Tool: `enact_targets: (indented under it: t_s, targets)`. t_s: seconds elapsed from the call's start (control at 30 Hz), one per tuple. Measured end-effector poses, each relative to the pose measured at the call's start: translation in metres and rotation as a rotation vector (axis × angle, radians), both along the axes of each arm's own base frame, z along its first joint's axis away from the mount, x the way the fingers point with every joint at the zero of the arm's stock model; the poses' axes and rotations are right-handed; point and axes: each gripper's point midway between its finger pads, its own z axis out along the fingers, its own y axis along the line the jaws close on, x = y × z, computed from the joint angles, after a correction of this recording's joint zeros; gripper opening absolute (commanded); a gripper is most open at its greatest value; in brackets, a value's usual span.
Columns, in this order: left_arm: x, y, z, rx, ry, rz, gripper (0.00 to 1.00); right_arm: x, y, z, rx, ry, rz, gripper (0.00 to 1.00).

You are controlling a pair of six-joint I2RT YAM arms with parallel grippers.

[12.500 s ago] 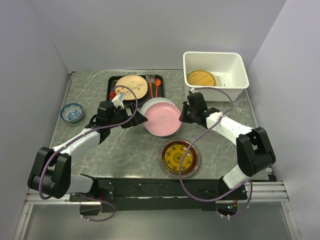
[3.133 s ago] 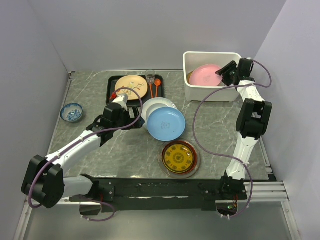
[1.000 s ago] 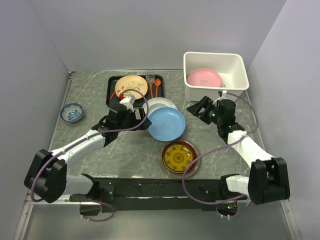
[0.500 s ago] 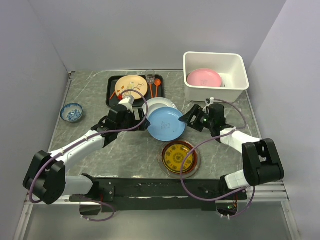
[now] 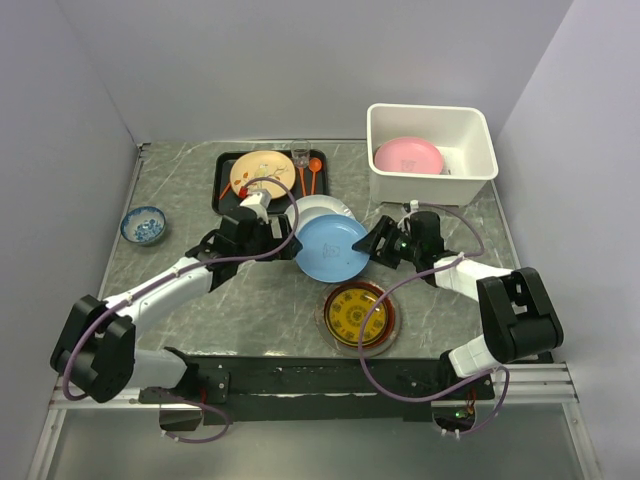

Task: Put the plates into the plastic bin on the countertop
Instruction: Pick up the plate at the center of the board.

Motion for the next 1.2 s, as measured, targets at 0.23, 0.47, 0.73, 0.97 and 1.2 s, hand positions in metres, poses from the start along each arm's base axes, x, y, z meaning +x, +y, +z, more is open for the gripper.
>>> enact_targets:
  t_s: [0.23, 0.47, 0.73, 0.97, 1.2]
  targets:
    - [0.002, -0.002, 0.003, -0.003, -0.005, -0.001, 0.99, -0.002, 0.001, -0.002, 0.002, 0.006, 0.01, 0.3]
    - [0.004, -0.001, 0.005, -0.001, -0.01, 0.004, 0.99, -0.008, 0.005, -0.019, 0.018, 0.059, 0.038, 0.0]
    - [0.002, 0.009, 0.011, 0.021, -0.023, 0.038, 0.99, -0.011, 0.005, -0.021, 0.015, 0.066, 0.043, 0.0]
    - [0.003, 0.015, 0.03, 0.011, -0.079, 0.066, 0.99, -0.012, 0.002, -0.012, 0.002, 0.048, 0.032, 0.0]
    - [0.004, 0.015, 0.033, 0.005, -0.089, 0.067, 0.99, -0.017, -0.006, 0.016, -0.009, -0.029, 0.0, 0.0]
